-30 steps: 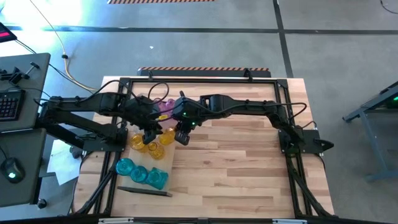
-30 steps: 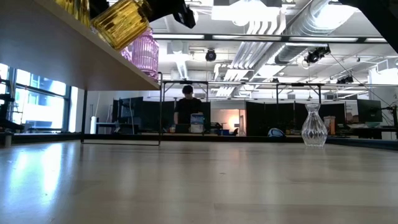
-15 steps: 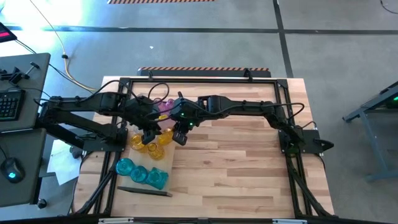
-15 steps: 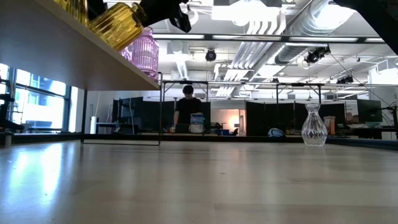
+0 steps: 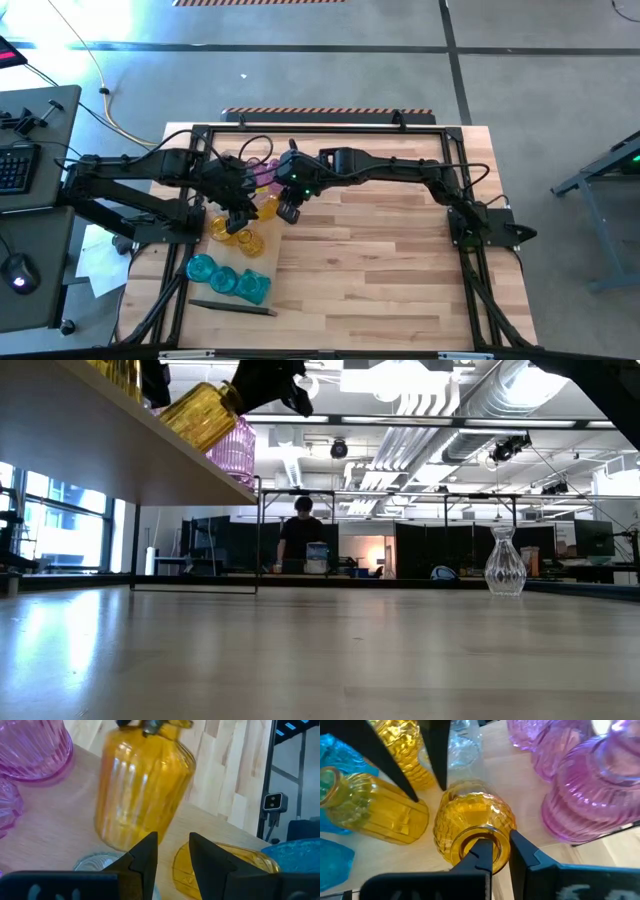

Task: Sort vases onto shelf
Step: Put the yellow flower vase on the shelf

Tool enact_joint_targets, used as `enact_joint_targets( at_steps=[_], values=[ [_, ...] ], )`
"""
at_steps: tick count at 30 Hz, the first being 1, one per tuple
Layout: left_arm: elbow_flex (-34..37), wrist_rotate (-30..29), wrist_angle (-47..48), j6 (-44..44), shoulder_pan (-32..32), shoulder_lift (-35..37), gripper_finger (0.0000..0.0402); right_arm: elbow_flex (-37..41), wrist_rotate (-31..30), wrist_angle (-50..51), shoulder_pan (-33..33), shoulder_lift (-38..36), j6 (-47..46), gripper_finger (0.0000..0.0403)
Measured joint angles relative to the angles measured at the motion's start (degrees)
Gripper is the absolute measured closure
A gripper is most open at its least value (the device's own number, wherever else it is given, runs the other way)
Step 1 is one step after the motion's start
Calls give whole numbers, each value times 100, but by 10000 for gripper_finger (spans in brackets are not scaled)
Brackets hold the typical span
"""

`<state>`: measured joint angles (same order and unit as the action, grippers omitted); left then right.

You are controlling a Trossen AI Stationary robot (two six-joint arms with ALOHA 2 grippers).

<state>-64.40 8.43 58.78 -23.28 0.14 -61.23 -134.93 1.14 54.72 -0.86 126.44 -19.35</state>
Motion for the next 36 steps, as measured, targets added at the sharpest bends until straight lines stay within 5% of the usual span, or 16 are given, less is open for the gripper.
enact_joint_targets(
  at_steps=[23, 36],
  values=[
    [-263, -72, 9, 493, 118, -4, 296, 0, 198, 229, 9, -14, 15, 396],
    [-450, 197, 588, 3217, 120, -378, 296, 0, 291, 244, -22, -20, 18, 396]
  ],
)
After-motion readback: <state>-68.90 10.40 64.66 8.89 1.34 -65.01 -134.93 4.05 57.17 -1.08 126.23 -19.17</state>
